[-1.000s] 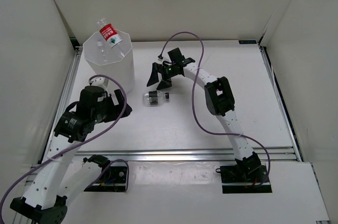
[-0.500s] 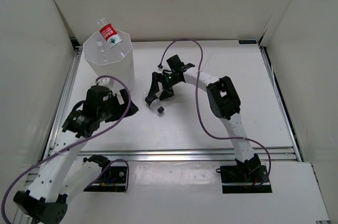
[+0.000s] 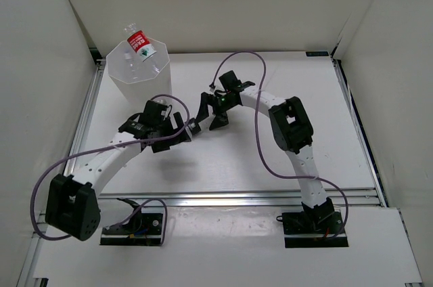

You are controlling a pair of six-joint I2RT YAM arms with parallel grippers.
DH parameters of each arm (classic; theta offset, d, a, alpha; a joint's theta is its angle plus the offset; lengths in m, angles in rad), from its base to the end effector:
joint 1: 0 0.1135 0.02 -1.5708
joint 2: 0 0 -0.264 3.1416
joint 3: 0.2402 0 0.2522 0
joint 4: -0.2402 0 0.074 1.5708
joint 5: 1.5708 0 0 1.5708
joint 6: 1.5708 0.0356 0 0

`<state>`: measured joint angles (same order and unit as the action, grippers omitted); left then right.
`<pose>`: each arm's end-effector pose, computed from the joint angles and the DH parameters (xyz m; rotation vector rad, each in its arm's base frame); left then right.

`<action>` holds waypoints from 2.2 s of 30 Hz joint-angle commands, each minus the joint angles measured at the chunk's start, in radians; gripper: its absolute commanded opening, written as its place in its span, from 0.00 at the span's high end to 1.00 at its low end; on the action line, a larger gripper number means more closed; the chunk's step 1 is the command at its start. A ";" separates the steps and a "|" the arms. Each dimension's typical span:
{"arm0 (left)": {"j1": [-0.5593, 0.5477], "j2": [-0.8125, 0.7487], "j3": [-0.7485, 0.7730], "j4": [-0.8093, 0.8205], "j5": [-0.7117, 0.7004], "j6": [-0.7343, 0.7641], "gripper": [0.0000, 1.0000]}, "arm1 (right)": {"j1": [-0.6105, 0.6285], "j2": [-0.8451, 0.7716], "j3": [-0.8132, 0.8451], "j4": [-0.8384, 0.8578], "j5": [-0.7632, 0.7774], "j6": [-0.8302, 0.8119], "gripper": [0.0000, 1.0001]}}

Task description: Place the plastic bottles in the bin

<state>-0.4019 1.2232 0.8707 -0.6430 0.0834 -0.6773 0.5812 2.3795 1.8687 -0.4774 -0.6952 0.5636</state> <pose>0.2199 -0.0967 0.2416 -0.3308 2.6255 -0.4970 0.4135 0.2989 0.1437 -0.3220 2.7395 1.2805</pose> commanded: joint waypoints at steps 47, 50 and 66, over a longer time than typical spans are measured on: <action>-0.009 0.470 0.197 0.101 -0.163 -0.014 0.00 | -0.101 0.080 0.170 -0.020 -0.213 0.016 0.08; -0.009 0.460 0.197 0.092 -0.174 -0.015 0.00 | -0.080 0.098 0.193 -0.020 -0.213 0.016 0.08; 0.020 0.263 0.180 -0.015 -0.356 -0.007 0.00 | -0.029 0.247 0.371 0.020 -0.254 0.182 0.15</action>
<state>-0.3889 1.5261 1.0466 -0.6083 -0.1890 -0.6964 0.5488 2.6205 2.1971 -0.4969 -0.8963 0.6807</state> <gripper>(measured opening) 0.996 0.846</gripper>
